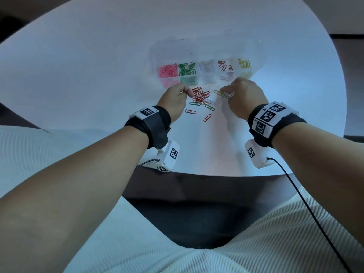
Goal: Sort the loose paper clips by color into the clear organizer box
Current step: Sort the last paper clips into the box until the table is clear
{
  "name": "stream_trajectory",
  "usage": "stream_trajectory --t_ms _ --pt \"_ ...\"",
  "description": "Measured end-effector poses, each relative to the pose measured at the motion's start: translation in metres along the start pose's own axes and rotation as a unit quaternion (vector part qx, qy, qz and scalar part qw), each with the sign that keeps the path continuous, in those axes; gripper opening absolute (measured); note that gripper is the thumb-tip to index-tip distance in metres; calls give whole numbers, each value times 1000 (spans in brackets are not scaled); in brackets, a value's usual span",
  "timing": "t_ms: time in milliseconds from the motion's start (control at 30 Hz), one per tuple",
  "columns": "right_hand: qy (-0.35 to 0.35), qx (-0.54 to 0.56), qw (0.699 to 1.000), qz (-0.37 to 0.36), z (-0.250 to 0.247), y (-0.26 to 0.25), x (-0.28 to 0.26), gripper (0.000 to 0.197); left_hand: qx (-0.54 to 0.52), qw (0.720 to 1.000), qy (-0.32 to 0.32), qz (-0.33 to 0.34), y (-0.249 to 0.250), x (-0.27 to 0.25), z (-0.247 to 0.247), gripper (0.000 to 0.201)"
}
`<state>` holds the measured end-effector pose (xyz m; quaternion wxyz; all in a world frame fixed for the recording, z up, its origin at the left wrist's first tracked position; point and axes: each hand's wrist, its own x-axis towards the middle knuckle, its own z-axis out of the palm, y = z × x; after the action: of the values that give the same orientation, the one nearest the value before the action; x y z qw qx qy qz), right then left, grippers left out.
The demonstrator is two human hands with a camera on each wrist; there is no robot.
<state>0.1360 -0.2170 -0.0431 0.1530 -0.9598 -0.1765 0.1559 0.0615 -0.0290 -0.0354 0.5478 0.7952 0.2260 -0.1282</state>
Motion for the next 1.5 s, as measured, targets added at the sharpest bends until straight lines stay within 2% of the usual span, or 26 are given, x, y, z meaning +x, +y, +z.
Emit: stream_trajectory --t_ms 200,300,367,467,567,667,800,867,967,1000,1067,1133,1233,1300,1400,1433,1500 --pt "37 68 996 52 -7 4 3 19 17 1000 -6 13 -2 1 2 31" --pt "63 111 985 116 -9 7 5 26 22 999 -27 27 -1 1 4 27" --pt "41 90 985 144 -9 8 5 25 41 997 -37 48 3 3 7 29" --pt "12 56 989 136 -8 5 3 12 99 991 -22 89 16 9 18 32" --pt "-8 56 989 135 -6 4 2 9 203 971 -5 124 27 16 32 33" --pt "-23 38 991 127 -5 3 0 16 293 945 -9 147 31 29 43 29" --pt "-7 -7 993 115 -6 4 -5 20 396 904 -32 161 32 43 49 22" --pt "6 37 991 125 -9 9 -5 18 417 894 -36 161 37 45 46 20" --pt "8 194 969 152 -15 16 -6 18 439 883 -40 160 44 45 44 20" --pt "0 260 951 165 -17 17 -8 16 450 877 -37 165 45 43 44 21" --pt "-24 409 893 189 -21 16 -10 13 464 868 -30 175 44 40 45 22" --pt "-39 506 839 196 -27 14 -11 12 458 872 -31 169 40 37 45 21" --pt "-43 546 816 186 -36 12 -11 8 381 913 -30 144 34 30 45 20" --pt "-68 560 809 163 -45 6 -8 11 310 941 -30 131 33 27 45 29" --pt "-55 570 811 122 -70 -8 4 14 183 978 -6 101 39 26 40 36" --pt "-24 558 822 109 -79 -13 9 13 150 984 4 97 44 26 39 37" --pt "65 490 865 91 -94 -16 18 14 111 988 20 105 57 29 38 36"
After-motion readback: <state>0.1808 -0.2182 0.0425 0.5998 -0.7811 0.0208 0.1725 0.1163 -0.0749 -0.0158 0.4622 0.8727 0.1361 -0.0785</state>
